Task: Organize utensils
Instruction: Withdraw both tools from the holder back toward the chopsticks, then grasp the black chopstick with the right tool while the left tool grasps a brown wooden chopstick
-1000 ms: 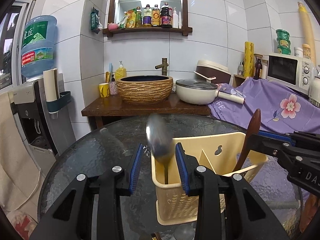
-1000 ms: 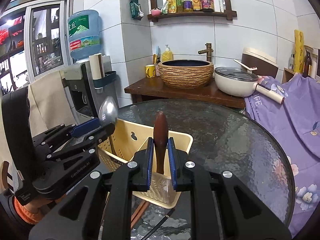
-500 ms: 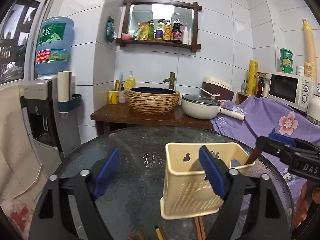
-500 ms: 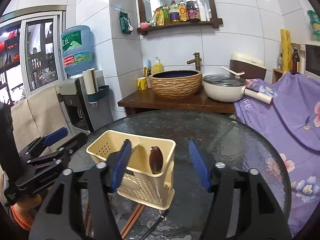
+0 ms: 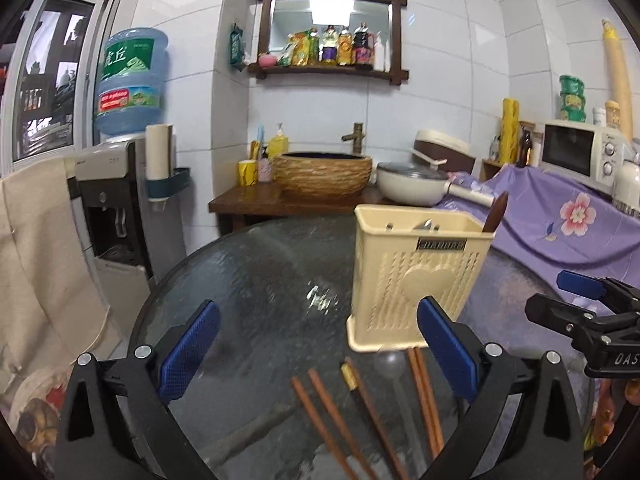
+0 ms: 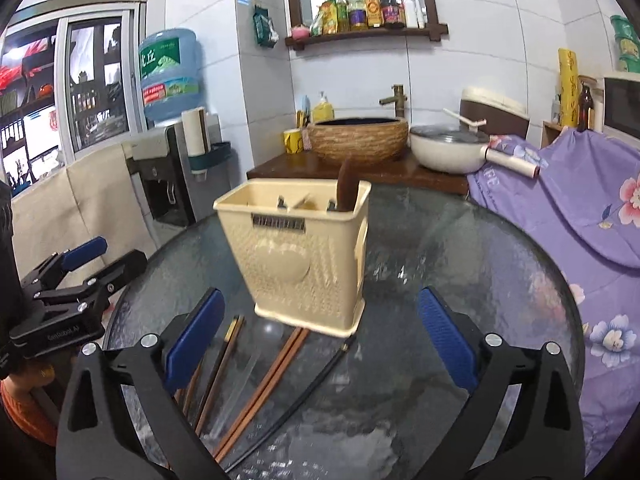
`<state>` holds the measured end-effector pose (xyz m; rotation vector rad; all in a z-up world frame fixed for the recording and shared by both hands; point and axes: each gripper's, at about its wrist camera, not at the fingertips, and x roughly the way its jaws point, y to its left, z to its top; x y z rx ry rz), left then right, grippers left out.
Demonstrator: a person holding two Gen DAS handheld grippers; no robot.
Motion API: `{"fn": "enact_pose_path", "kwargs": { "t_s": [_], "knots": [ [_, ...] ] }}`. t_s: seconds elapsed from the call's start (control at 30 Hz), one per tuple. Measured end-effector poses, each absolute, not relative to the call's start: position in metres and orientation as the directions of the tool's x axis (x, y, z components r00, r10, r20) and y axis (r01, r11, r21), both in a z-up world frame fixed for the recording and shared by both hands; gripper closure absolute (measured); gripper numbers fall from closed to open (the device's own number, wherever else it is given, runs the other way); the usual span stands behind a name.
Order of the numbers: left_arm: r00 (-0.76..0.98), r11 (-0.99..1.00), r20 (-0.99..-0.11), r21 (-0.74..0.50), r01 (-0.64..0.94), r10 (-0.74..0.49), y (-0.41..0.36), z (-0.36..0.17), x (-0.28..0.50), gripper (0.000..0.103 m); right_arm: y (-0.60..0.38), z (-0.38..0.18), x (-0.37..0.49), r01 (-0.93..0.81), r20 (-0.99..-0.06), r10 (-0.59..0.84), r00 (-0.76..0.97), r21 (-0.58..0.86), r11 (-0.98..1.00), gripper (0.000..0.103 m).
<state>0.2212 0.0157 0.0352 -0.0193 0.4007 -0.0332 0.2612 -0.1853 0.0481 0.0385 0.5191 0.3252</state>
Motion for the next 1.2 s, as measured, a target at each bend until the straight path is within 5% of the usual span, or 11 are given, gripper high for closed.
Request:
{"fn": "enact_pose_path", "kwargs": {
  "t_s": [0.2, 0.47, 0.73, 1.2],
  "knots": [
    [0.839, 0.995, -0.544, -0.071, -0.076, 0.026, 0.040, 0.000, 0.215, 0.006, -0.181, 0.014, 0.253, -0.265, -0.571, 0.300, 0.764, 0.146, 0.953, 0.007],
    [0.773, 0.982, -0.635, -0.141, -0.128, 0.010, 0.062, -0.033, 0.209, 0.009, -0.171, -0.022, 0.250, -0.221, -0.668, 0.231, 0.707, 0.101, 0.970, 0.009],
    [0.731, 0.985, -0.681, -0.144, -0.097, -0.027, 0.054, -0.048, 0.210, 0.031, -0.164, -0.051, 0.259, -0.203, -0.744, 0.227, 0.629, 0.126, 0.971, 0.038],
    [0.687, 0.992, -0.725, -0.115, -0.048, -0.051, 0.034, -0.054, 0.240, 0.052, -0.150, -0.056, 0.296, -0.181, -0.781, 0.234, 0.579, 0.156, 0.971, 0.059]
  ]
}}
